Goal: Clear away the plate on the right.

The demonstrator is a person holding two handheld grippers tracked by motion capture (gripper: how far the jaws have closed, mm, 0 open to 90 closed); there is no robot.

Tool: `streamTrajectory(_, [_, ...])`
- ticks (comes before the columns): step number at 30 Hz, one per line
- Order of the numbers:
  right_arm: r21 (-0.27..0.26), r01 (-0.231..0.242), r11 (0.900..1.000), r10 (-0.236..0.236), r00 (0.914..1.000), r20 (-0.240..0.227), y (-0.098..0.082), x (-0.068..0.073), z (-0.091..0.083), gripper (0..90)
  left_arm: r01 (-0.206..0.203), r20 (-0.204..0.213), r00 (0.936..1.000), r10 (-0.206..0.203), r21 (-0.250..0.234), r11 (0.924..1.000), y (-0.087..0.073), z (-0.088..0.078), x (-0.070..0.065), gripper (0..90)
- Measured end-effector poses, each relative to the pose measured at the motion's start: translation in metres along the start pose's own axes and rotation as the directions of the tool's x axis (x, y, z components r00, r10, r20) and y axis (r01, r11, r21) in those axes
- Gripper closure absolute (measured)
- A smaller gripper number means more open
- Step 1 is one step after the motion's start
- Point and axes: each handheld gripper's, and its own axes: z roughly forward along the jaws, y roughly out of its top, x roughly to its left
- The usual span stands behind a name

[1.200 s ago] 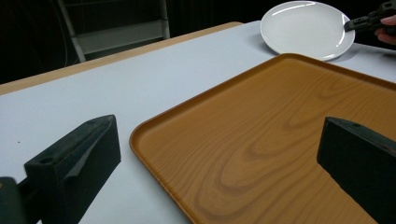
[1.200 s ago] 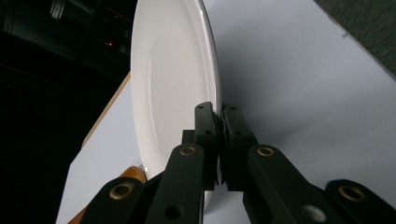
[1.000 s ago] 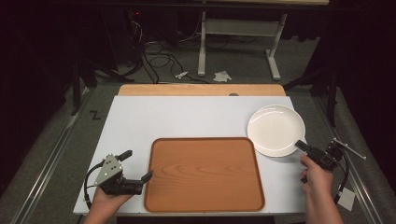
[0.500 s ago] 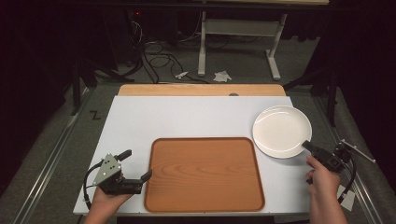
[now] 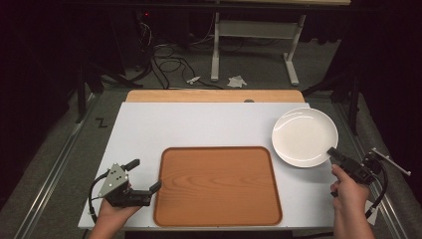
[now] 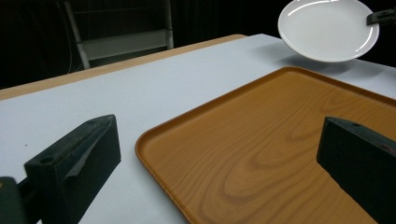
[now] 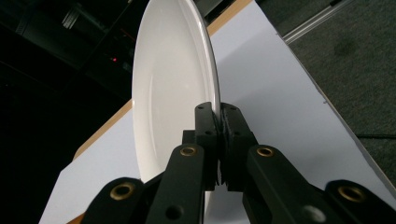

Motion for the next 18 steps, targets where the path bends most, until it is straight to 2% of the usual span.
streamTrajectory(5, [0.009, 0.030, 0.999, -0.031, 0.9995, 0.012, -0.001, 0.005, -0.007, 89.9, -0.001, 0.002, 1.0000, 0.001, -0.003, 1.0000, 0.000, 0.000, 0.000, 0.4])
streamTrajectory(7, [0.016, 0.024, 1.000, -0.024, 0.9996, 0.015, -0.005, 0.002, -0.011, 89.9, -0.003, 0.003, 1.0000, 0.003, -0.006, 1.0000, 0.001, 0.000, 0.000, 0.4])
streamTrajectory(11, [0.000, -0.010, 1.000, 0.010, 0.9999, -0.013, -0.008, -0.005, -0.018, 89.9, -0.005, 0.006, 1.0000, 0.005, -0.007, 1.0000, 0.001, 0.001, -0.001, 0.4])
streamTrajectory(18, [-0.013, -0.003, 1.000, 0.003, 0.9995, -0.030, -0.007, -0.009, -0.027, 89.8, -0.005, -0.004, 1.0000, 0.005, -0.004, 1.0000, 0.001, 0.002, -0.002, 0.2])
